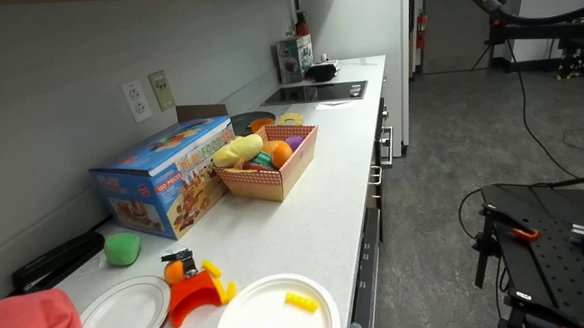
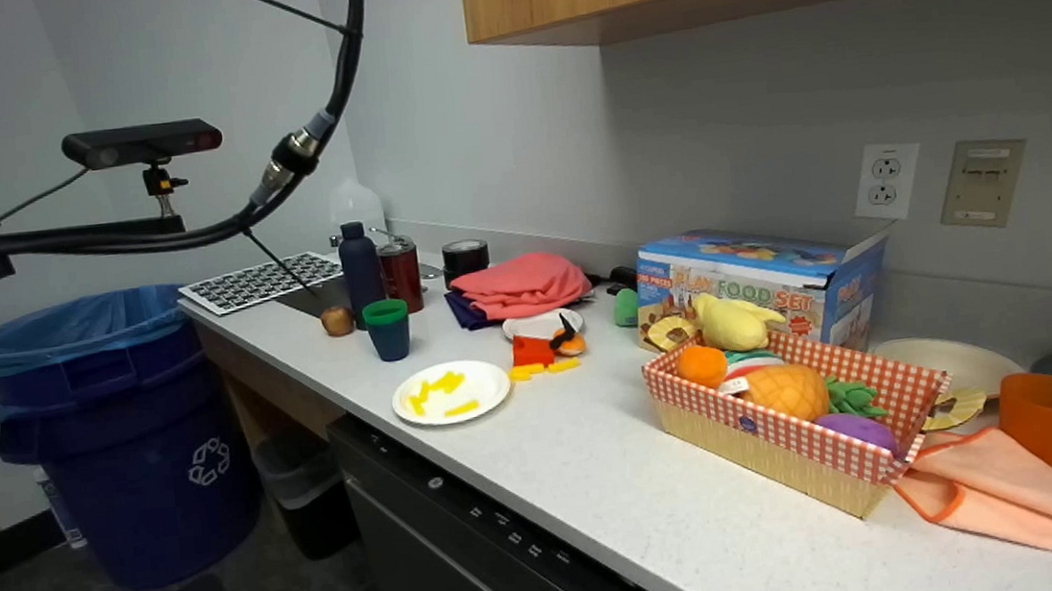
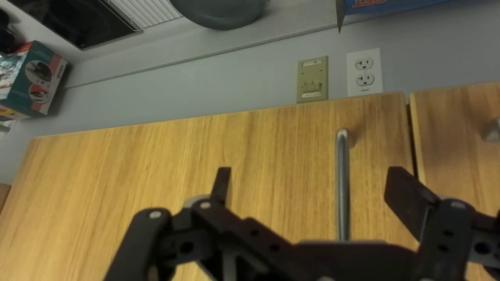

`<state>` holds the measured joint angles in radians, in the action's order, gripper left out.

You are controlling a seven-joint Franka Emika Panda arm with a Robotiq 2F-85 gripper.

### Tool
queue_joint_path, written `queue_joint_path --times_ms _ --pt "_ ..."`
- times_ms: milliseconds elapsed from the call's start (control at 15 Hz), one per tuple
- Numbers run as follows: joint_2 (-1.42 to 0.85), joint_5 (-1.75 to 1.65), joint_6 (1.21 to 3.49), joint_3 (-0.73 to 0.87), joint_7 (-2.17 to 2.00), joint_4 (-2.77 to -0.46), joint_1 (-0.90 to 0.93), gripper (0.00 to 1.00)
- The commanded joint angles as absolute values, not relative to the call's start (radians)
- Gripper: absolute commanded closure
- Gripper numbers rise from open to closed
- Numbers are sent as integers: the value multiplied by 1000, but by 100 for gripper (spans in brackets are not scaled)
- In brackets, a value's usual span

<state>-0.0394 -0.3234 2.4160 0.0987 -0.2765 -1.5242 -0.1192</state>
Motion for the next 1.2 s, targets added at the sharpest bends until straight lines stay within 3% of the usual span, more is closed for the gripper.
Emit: queue_joint_path --times_ms 0,1133 --pt "-77 -400 2418 108 -346 -1465 -120 0" --pt "58 -612 2358 147 -520 -1640 -153 0"
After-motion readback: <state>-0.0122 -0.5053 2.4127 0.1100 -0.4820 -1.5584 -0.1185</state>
